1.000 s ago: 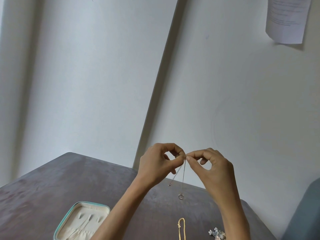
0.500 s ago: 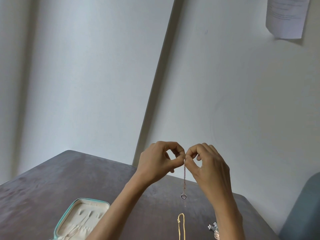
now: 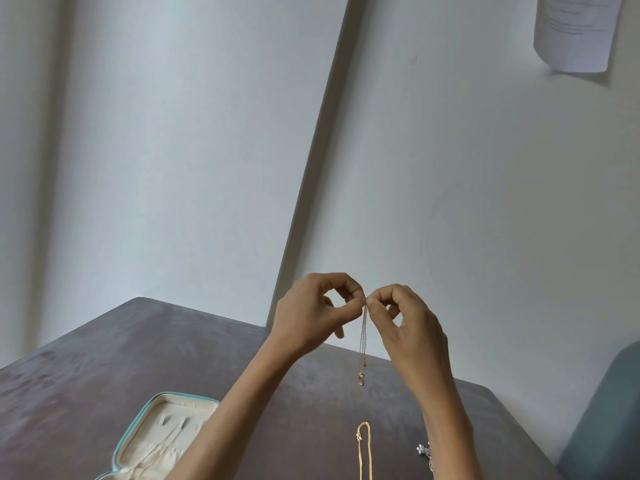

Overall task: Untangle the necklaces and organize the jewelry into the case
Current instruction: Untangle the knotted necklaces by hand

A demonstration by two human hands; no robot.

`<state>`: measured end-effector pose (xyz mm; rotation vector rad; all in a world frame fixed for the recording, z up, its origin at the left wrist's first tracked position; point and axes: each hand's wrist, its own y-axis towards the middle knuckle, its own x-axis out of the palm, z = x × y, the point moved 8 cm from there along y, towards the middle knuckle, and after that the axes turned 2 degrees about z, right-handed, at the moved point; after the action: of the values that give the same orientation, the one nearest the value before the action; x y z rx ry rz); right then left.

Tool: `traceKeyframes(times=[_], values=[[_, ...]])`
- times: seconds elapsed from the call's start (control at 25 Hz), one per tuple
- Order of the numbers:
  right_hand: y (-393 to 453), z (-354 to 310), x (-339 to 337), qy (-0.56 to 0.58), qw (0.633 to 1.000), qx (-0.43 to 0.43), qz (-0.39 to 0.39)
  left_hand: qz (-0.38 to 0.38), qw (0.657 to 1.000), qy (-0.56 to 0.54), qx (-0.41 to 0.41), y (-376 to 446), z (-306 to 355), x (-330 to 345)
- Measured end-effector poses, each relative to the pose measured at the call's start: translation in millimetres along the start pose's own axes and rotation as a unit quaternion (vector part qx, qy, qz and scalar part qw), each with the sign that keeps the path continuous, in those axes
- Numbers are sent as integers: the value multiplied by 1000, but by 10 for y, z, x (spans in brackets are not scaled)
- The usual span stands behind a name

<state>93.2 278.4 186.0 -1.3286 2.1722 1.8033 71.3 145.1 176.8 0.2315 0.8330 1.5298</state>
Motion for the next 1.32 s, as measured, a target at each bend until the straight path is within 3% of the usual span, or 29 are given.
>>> traceKeyframes(times=[0.28, 0.48, 0.6, 0.8, 1.08, 1.32], values=[[-9, -67, -54, -16, 999, -24, 15, 15, 1000, -5, -7, 13, -44, -30], [4, -26, -95, 66, 998, 0, 17, 13, 1000, -21, -2, 16, -45, -22], [0, -54, -40, 69, 998, -2, -3, 10, 1000, -28, 3, 22, -37, -25], [5, -39, -70, 65, 997, 3, 29, 14, 1000, -12, 14, 36, -43, -39], [2, -64, -155, -29, 996, -41, 74, 10, 997, 66, 42, 15, 57, -49], [-8, -156, -164, -77, 990, -93, 70, 34, 992, 104, 56, 6, 62, -27]])
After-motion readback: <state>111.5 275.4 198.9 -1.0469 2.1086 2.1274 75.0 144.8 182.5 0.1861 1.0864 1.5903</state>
